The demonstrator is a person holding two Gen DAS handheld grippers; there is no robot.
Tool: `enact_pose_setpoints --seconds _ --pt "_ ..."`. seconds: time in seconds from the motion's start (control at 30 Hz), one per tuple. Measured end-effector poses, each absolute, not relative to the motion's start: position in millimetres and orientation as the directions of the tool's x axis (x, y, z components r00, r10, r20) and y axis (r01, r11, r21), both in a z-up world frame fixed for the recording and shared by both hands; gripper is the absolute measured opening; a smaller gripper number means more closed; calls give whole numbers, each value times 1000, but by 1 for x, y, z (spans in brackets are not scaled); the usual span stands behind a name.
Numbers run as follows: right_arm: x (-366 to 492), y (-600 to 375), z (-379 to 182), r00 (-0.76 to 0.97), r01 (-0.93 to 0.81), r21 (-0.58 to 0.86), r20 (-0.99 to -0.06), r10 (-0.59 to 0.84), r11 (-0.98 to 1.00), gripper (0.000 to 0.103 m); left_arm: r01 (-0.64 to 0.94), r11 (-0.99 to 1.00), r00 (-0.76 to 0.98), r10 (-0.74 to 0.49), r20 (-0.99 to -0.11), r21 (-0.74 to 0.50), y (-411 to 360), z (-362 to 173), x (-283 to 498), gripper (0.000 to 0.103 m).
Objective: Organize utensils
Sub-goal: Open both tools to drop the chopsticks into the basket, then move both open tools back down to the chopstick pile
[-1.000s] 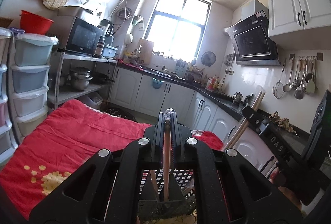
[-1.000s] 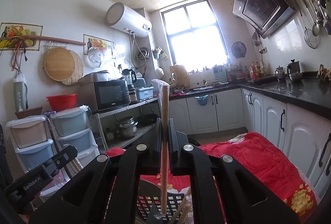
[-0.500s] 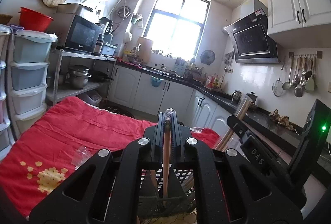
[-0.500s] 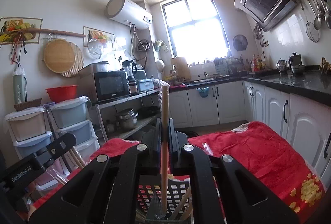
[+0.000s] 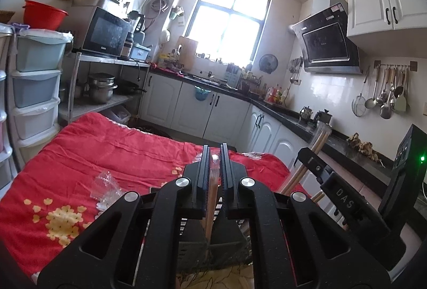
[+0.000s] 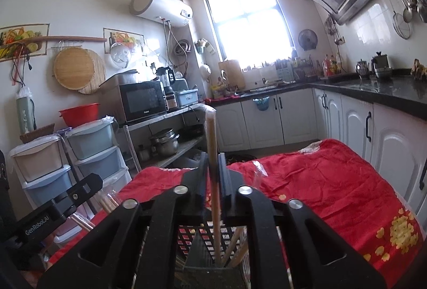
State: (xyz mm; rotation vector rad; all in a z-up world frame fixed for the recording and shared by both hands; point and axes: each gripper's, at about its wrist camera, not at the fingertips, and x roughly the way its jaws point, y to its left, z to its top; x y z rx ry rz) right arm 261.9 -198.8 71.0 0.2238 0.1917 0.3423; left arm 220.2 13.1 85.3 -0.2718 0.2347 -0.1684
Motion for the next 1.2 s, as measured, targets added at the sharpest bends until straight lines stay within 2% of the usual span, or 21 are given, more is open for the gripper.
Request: enact_pose_setpoints --seconds 0.1,0.17,0.23,0.4,0.67,0.97,1.03,1.2 --pt "259 -204 73 922 -308 266 -152 355 913 20 133 949 957 -198 -211 -286 15 85 218 3" --pt "256 -208 75 921 -305 280 -158 357 910 25 127 947 957 -195 -214 -294 17 85 217 7" --pt "253 -213 76 920 -305 290 -156 359 907 28 127 942 956 -201 -216 -312 21 85 214 20" --pt "244 -221 82 917 -307 291 -165 363 906 35 116 932 952 -203 -229 -342 28 86 205 32" --pt "237 -223 85 896 -293 276 -254 363 916 39 123 923 942 -225 -250 -366 33 90 191 51" --pt "218 -226 86 887 -301 269 -273 372 915 44 127 928 939 -226 -258 -351 32 92 176 69" --pt "214 -227 86 885 -303 270 -276 375 914 46 125 929 938 -225 -265 -348 33 91 174 77" --pt "200 -229 86 880 -313 274 -275 386 909 52 123 929 931 -230 -284 -348 34 86 169 89"
